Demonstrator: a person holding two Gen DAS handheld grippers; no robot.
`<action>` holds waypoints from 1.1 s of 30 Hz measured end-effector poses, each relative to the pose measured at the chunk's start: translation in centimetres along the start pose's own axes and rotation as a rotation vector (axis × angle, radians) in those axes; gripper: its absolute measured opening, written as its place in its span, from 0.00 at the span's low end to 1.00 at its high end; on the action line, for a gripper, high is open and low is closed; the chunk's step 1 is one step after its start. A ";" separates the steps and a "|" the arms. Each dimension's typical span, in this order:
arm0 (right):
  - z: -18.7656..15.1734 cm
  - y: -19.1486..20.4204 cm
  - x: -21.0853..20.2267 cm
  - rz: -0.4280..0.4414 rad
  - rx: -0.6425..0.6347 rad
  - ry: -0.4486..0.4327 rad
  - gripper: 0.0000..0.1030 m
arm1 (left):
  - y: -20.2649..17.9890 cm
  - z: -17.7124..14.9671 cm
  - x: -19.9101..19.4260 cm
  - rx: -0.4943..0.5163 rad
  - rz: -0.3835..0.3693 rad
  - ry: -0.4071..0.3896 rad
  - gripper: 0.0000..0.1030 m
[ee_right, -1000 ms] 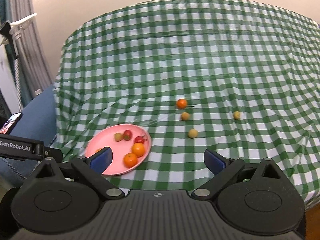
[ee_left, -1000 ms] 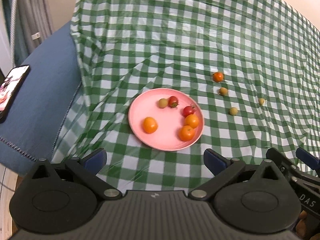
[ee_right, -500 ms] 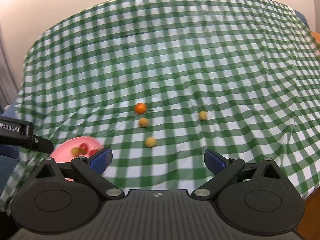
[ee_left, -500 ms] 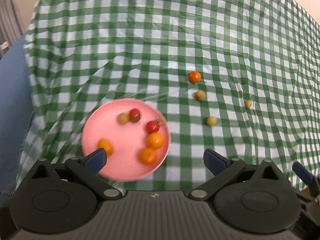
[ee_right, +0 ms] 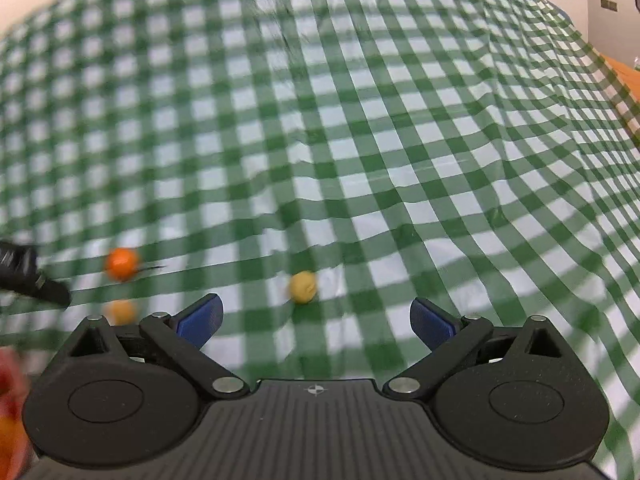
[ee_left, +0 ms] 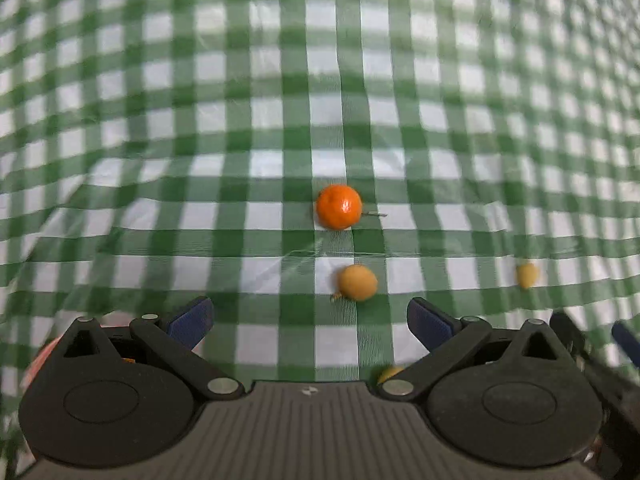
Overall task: Organize fruits
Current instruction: 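Grasp a small yellow fruit with the left tool while the right tool grasps another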
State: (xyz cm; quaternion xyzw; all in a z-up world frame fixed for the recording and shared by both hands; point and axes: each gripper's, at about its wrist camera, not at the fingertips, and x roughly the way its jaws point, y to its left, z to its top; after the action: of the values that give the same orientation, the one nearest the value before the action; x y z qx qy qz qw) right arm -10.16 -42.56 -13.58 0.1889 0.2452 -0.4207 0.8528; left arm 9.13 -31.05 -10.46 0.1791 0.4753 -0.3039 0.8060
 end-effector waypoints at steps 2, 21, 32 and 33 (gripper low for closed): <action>0.3 0.3 3.2 -0.026 -0.030 0.005 0.97 | -0.3 0.8 2.7 -0.008 0.000 0.042 1.00; -1.4 2.3 7.3 -0.026 -0.233 -0.009 0.27 | 1.3 0.8 5.8 -0.006 -0.047 0.016 0.33; 0.1 0.0 -0.2 -0.001 -0.082 -0.042 0.27 | 0.9 -1.7 -2.1 -0.016 -0.139 -0.046 0.33; 0.2 0.1 -1.4 0.014 -0.077 -0.046 0.27 | 1.2 -2.3 -3.4 -0.015 -0.130 -0.050 0.33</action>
State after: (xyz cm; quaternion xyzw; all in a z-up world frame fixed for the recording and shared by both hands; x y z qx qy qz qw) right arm -10.78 -41.71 -12.59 0.1480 0.2401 -0.4094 0.8677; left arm 7.18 -27.74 -8.57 0.1340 0.4678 -0.3565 0.7976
